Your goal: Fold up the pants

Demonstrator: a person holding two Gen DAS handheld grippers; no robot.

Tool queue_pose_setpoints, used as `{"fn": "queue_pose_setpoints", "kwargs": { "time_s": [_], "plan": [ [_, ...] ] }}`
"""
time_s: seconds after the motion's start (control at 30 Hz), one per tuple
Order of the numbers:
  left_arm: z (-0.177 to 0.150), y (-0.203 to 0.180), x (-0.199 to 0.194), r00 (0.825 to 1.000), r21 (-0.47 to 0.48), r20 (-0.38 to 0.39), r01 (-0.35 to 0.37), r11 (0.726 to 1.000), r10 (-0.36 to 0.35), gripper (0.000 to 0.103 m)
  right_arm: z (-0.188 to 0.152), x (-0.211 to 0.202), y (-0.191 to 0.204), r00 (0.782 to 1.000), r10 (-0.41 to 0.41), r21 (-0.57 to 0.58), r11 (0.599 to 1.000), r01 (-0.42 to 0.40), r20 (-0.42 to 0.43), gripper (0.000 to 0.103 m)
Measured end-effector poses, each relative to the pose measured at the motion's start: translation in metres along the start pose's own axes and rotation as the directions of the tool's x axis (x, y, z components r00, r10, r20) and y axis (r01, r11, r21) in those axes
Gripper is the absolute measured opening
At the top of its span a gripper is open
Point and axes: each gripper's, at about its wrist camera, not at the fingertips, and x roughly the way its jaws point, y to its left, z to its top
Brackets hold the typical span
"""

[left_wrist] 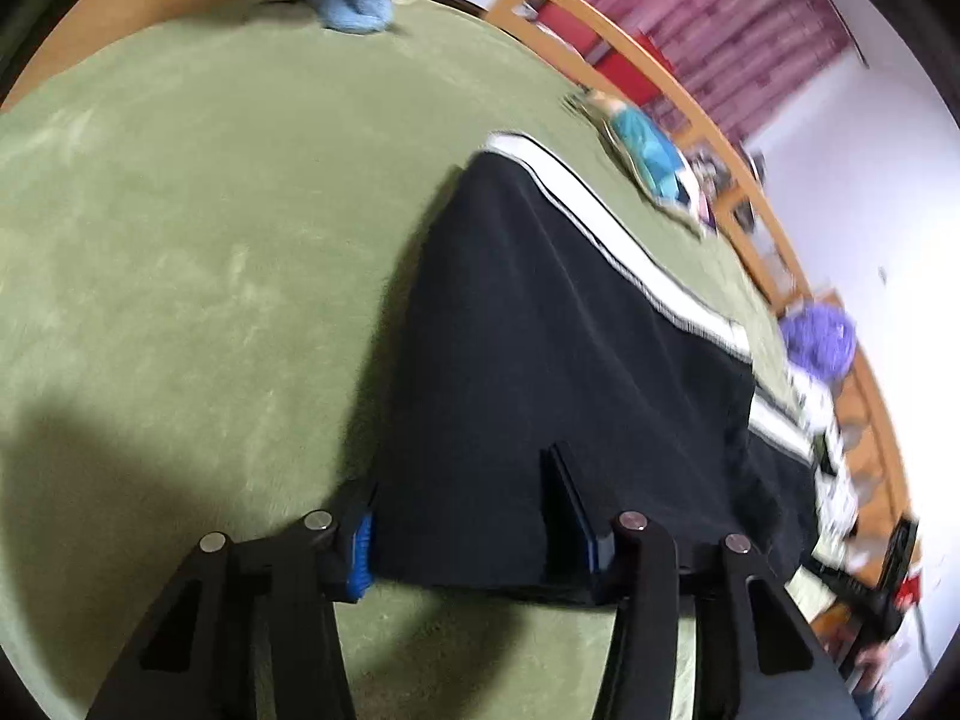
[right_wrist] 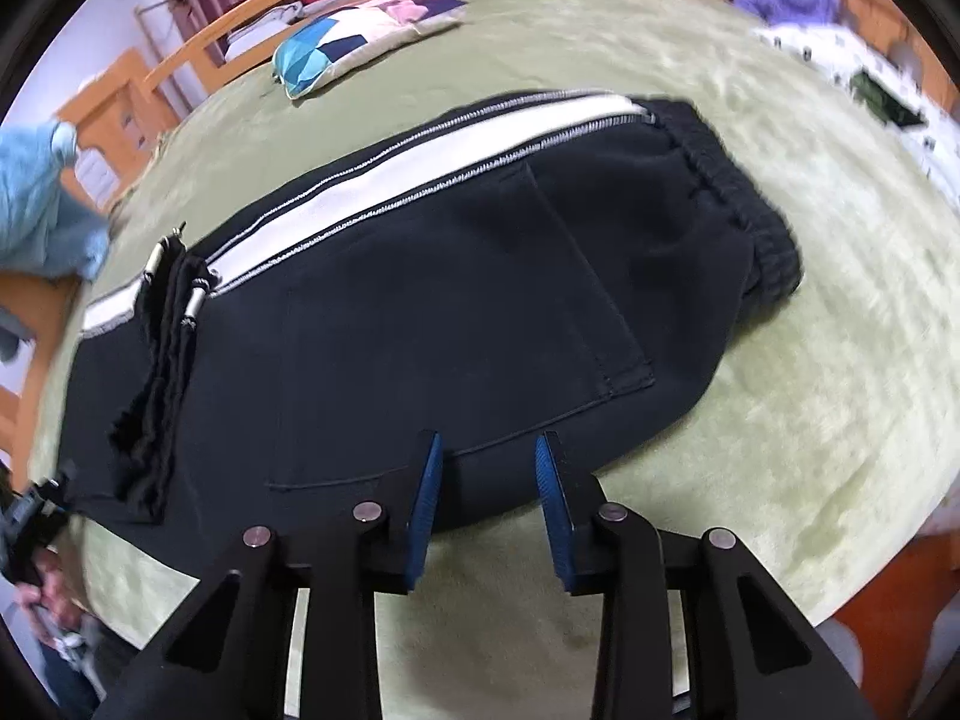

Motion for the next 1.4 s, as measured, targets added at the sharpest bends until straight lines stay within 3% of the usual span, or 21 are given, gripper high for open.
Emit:
{"fn": "queue_pose_setpoints", "kwargs": {
  "time_s": [0.1, 0.17, 0.3, 0.6, 0.7, 0.87, 1.03, 1.17, 1.33, 1.4],
  "plan": [
    [-0.005, -0.003, 0.0, 0.999, 0.003, 0.031, -0.039, 0.999, 0.039, 0.046, -0.004, -0.009, -0.001, 0.999, 0.008, -0.004, 1.0, -0.008, 0.053, 0.033],
    [-0.003, -0.009, -0.001, 0.998, 0.019, 0.028, -0.064, 0.998, 0.064, 0.042, -0.006, -0.011, -0.003, 0.999, 0.041, -0.005, 0.999, -0.041, 0.035, 0.029],
    [0.009, -0.017, -0.01, 0.999, 0.013, 0.005, -0.038, 0.999, 0.038, 0.019, -0.01, -0.018, 0.0, 0.999, 0.043, -0.053, 0.998, -0.042, 0.029, 0.028],
    [0.033, -0.114, -0.056, 0.988, 0.235, 0.066, -0.153, 0.96, 0.141, 0.017, -0.011, -0.035, -0.024, 0.995, 0.071, -0.035, 0.997, -0.068, 0.063, 0.028],
    [0.037, -0.146, -0.065, 0.986, 0.277, 0.086, -0.163, 0.947, 0.144, 0.017, -0.008, -0.039, -0.033, 0.995, 0.064, -0.036, 0.997, -0.061, 0.07, 0.028],
    [0.036, -0.216, -0.073, 0.977, 0.388, 0.134, -0.203, 0.899, 0.163, 0.017, -0.003, -0.047, -0.051, 0.994, 0.046, -0.033, 0.999, -0.043, 0.098, 0.028],
    [0.029, -0.275, -0.075, 0.981, 0.456, 0.143, -0.181, 0.871, 0.128, 0.017, 0.008, -0.05, -0.078, 0.991, 0.049, -0.007, 0.999, -0.049, 0.127, 0.028],
    [0.012, -0.33, -0.065, 0.985, 0.539, 0.14, -0.16, 0.827, 0.1, 0.017, 0.016, -0.046, -0.106, 0.989, 0.04, 0.022, 0.999, -0.043, 0.14, 0.028],
    [-0.025, -0.408, -0.041, 0.993, 0.682, 0.108, -0.103, 0.724, 0.04, 0.017, 0.02, -0.038, -0.142, 0.992, 0.012, 0.069, 0.997, -0.021, 0.128, 0.028],
    [-0.043, -0.443, -0.022, 0.998, 0.729, 0.061, -0.05, 0.682, 0.007, 0.017, 0.022, -0.036, -0.155, 0.993, 0.003, 0.084, 0.996, -0.013, 0.117, 0.028]
  ]
}}
